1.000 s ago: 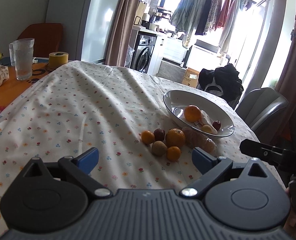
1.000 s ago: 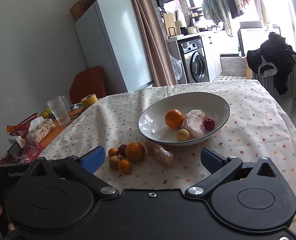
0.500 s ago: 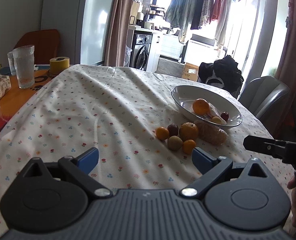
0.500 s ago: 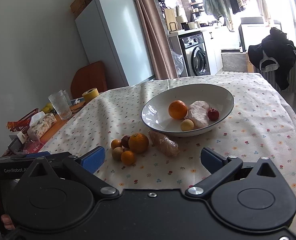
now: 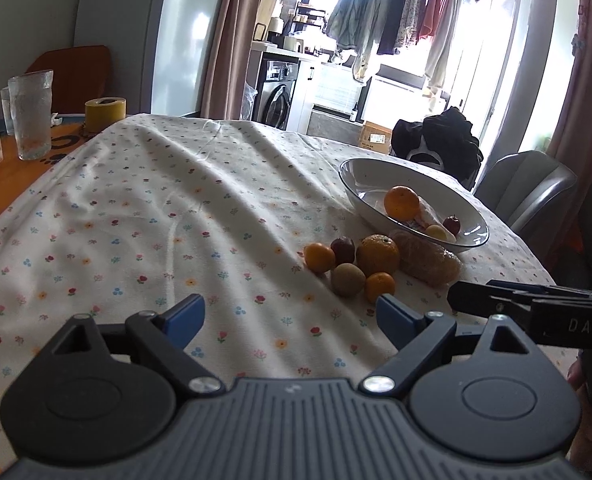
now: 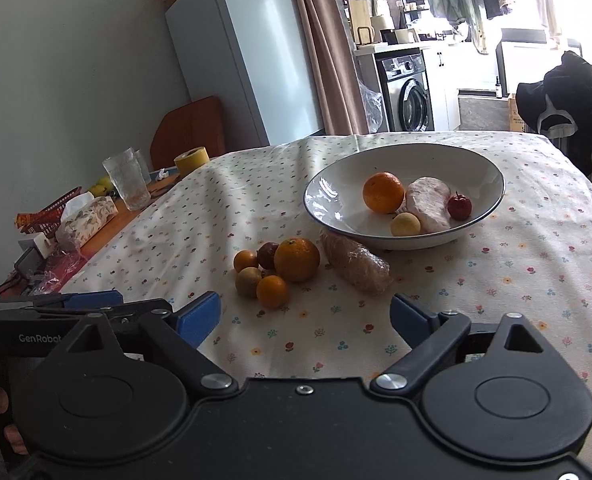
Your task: Organize fruits
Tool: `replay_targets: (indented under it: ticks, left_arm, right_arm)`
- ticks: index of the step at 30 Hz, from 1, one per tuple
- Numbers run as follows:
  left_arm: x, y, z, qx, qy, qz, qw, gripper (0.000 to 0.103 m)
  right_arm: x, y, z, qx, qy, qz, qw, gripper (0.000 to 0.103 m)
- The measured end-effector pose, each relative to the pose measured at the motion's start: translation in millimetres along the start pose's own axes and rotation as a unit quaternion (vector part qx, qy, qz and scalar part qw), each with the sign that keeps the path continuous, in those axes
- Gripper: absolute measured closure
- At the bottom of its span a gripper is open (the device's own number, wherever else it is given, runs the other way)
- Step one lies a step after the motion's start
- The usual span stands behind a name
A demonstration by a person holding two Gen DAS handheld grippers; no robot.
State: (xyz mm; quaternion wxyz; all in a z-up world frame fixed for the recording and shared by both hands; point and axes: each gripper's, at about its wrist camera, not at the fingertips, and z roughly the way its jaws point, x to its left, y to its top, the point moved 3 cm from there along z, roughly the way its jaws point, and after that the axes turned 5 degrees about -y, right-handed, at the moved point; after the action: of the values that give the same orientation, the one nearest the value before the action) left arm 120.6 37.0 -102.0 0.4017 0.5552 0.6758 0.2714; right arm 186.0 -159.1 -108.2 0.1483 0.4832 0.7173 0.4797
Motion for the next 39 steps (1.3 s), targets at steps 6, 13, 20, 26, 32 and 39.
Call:
replay_targets:
  ticks: [6, 13, 20, 26, 32, 39]
  left_arm:
    - [-2, 2, 14, 0.006, -0.003, -0.003, 1.0, 0.03]
    - [4, 1, 20, 0.011, 0.006, -0.01, 0.9999, 0.039]
    - [5, 6, 25, 0.012, 0.012, -0.008, 0.9998, 0.039]
    - [-2, 7, 34, 0.018, 0.005, 0.0, 0.9998, 0.039]
    - [-12, 10, 46, 0.024, -0.001, 0.01, 0.9997, 0.045]
    - [-29, 14, 56, 0.026, -0.018, 0.022, 0.9993, 0.049]
  right_arm:
    - [-3, 4, 11, 0.007, 0.01, 0.009, 1.0, 0.036]
    - [9, 6, 35, 0.029, 0.038, 0.005, 0.999, 0.051]
    - [17, 9, 55, 0.041, 0.058, 0.005, 0.997, 0.056]
    - [10, 4, 63, 0.05, 0.07, 0.022, 0.996, 0.08]
    - [-1, 4, 55, 0.049, 0.071, 0.036, 0.996, 0.08]
    - [-17, 1, 47, 0.045, 0.062, 0.053, 0.996, 0.08]
